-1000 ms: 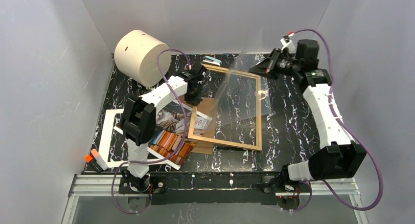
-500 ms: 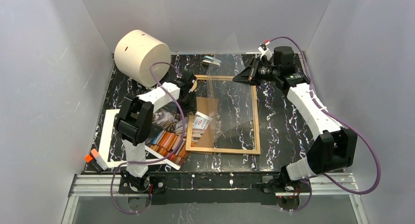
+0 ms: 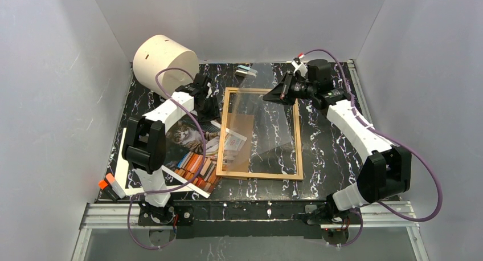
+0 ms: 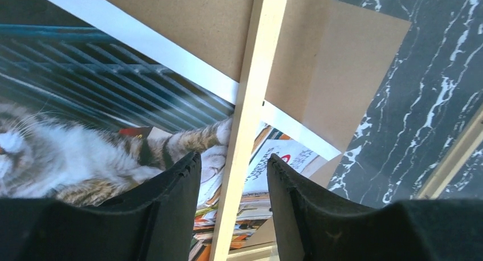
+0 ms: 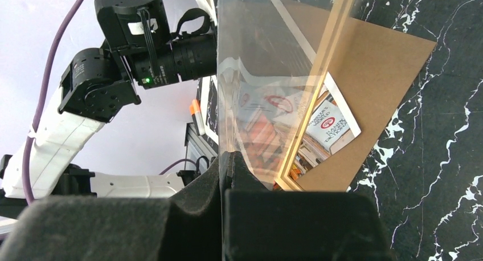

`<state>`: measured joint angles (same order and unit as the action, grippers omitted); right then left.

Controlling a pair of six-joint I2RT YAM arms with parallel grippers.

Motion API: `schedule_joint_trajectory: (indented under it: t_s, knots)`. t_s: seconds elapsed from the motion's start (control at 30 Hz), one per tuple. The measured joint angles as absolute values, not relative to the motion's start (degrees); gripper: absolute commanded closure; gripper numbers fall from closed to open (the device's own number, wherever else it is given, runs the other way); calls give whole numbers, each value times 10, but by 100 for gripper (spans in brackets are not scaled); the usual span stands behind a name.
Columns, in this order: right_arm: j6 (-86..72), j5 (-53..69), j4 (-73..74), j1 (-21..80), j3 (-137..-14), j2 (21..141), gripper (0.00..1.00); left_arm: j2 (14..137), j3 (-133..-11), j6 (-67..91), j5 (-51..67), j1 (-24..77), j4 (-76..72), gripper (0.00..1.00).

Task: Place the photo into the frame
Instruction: Move the photo frame to the center of the board, then place the photo frame item in the photo frame.

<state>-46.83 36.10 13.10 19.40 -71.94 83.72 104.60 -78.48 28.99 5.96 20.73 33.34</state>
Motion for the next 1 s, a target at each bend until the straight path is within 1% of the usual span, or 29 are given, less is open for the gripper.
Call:
schedule_joint_trajectory:
  t_s: [0.33,0.4,0.53,0.67,0.7,0.73,0.77,0.9,0.93,1.0]
  knots:
    - [-465,348,118,211,-715,859,99,1082,-782,307,102,199,298,64]
    - [-464,342,118,213,-715,861,99,1087,-775,311,106,199,291,64]
    - [-463,319,118,216,-713,861,99,1089,-764,313,112,199,287,60]
    - [-467,293,114,216,-688,861,99,1101,-761,314,116,199,279,60]
    - [-469,287,113,216,-677,861,97,1105,-759,313,116,199,276,61]
    - [-472,281,112,215,-668,861,93,1108,-756,314,118,199,274,61]
    - [-473,276,109,213,-660,861,87,1109,-755,314,119,198,273,62]
    - [-479,254,102,205,-601,858,54,1111,-754,313,125,197,269,67]
    - [-480,251,102,201,-582,854,49,1111,-754,313,126,197,267,68]
    - [-480,250,98,189,-544,846,43,1111,-754,312,127,197,265,68]
